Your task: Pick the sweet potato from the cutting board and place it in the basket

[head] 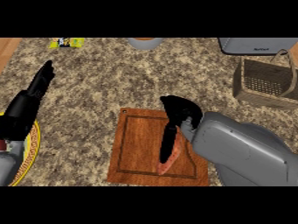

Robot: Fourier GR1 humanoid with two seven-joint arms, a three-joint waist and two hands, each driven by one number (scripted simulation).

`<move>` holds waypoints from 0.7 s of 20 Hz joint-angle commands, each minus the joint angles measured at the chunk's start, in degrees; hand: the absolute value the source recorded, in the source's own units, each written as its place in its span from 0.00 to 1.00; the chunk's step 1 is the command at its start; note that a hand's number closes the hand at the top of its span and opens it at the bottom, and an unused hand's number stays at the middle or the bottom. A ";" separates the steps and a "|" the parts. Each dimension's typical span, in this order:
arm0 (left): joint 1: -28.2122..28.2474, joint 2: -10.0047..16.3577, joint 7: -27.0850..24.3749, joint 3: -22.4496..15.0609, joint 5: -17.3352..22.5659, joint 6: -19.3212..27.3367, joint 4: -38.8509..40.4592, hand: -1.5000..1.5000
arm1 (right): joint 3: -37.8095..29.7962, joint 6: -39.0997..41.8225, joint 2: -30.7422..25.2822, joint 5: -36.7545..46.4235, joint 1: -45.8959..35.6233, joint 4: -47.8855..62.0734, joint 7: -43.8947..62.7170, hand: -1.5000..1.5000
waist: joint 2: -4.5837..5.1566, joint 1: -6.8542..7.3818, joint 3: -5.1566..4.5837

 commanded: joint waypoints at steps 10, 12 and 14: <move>-2.39 -0.89 3.64 2.65 -2.38 -1.96 -1.12 0.50 | -0.78 -1.28 2.85 11.64 8.28 -1.40 5.46 0.00 | 0.08 -0.04 0.03; 1.72 -2.53 0.01 2.00 -3.16 -1.50 -0.78 0.50 | 0.20 -3.21 4.40 14.08 10.09 -4.84 8.84 0.00 | -0.01 -0.06 0.01; 1.53 -0.97 0.78 4.00 -1.12 -3.69 -2.43 0.50 | -0.91 -1.75 2.68 15.14 11.41 -0.39 4.18 0.00 | 0.09 0.25 0.02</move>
